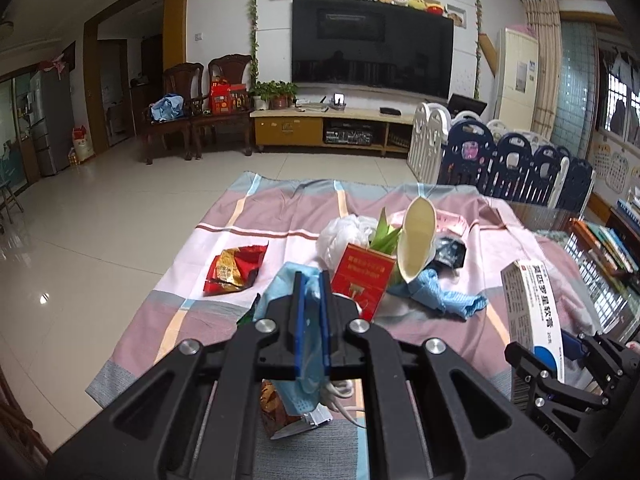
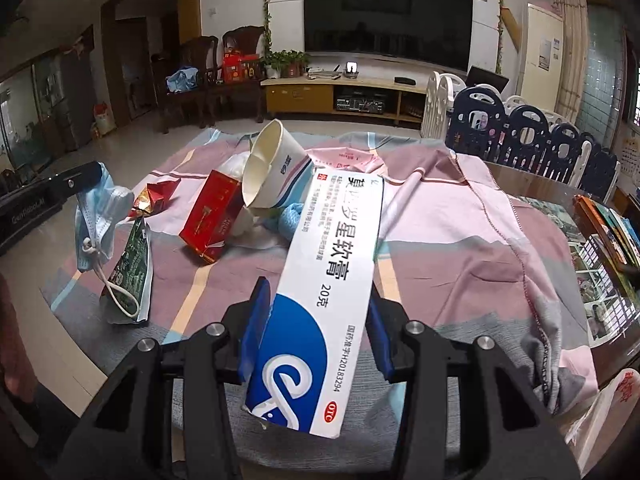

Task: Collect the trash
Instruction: 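Carry the ointment box and blue mask to the wastebasket and drop them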

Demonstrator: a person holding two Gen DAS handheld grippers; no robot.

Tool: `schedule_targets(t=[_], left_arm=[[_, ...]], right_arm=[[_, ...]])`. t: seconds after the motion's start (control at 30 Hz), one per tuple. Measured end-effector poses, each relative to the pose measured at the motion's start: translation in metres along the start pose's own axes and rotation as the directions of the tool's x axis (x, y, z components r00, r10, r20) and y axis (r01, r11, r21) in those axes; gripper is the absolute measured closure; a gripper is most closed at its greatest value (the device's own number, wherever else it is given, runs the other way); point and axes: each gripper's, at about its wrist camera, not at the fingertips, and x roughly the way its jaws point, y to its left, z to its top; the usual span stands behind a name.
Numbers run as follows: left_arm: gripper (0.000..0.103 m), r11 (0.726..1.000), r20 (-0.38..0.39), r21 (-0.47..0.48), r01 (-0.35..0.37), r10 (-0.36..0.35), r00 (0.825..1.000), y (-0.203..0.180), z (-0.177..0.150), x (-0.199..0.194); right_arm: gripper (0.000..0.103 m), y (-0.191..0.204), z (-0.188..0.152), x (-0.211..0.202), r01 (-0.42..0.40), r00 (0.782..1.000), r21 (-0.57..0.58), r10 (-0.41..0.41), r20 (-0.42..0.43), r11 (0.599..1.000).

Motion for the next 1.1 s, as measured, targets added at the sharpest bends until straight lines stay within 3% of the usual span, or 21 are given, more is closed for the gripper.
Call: schedule_targets(t=[0.47,0.63,0.8,0.93,1.0,1.1], left_arm=[[0.095,0.999,-0.05,0.015,-0.042,0.043,0.998,-0.008,-0.005,0.018],[0.095,0.999,-0.063,0.01,-0.034,0.035,0.997,-0.007,-0.004,0.023],[0.095,1.0,-0.05,0.018,-0.022,0.023,0.998,-0.01,0.0,0.029],[0.095,0.997,-0.04,0.067,0.026,-0.023,0.999,-0.03,0.005,0.026],[0.095,0.992,-0.018,0.108,0.062,-0.061,0.998,-0.05,0.01,0.017],[0.095,0.974,0.01,0.136,0.18,-0.183,0.983,-0.094,0.026,-0.008]], right_arm=[[0.058,-0.018,0.002,-0.003,-0.005,1.0,0.059,0.004,0.018,0.998],[0.058,-0.044,0.021,-0.043,-0.016,0.989,0.131,-0.004,0.15,0.991],[0.058,-0.124,0.034,-0.113,0.04,0.959,0.245,-0.105,0.262,0.969],[0.057,-0.198,-0.002,-0.148,0.172,0.945,0.276,-0.238,0.224,0.946],[0.057,-0.237,-0.037,-0.159,0.255,0.935,0.316,-0.316,0.159,0.914],[0.057,-0.284,-0.096,-0.165,0.347,0.923,0.364,-0.383,0.029,0.864]])
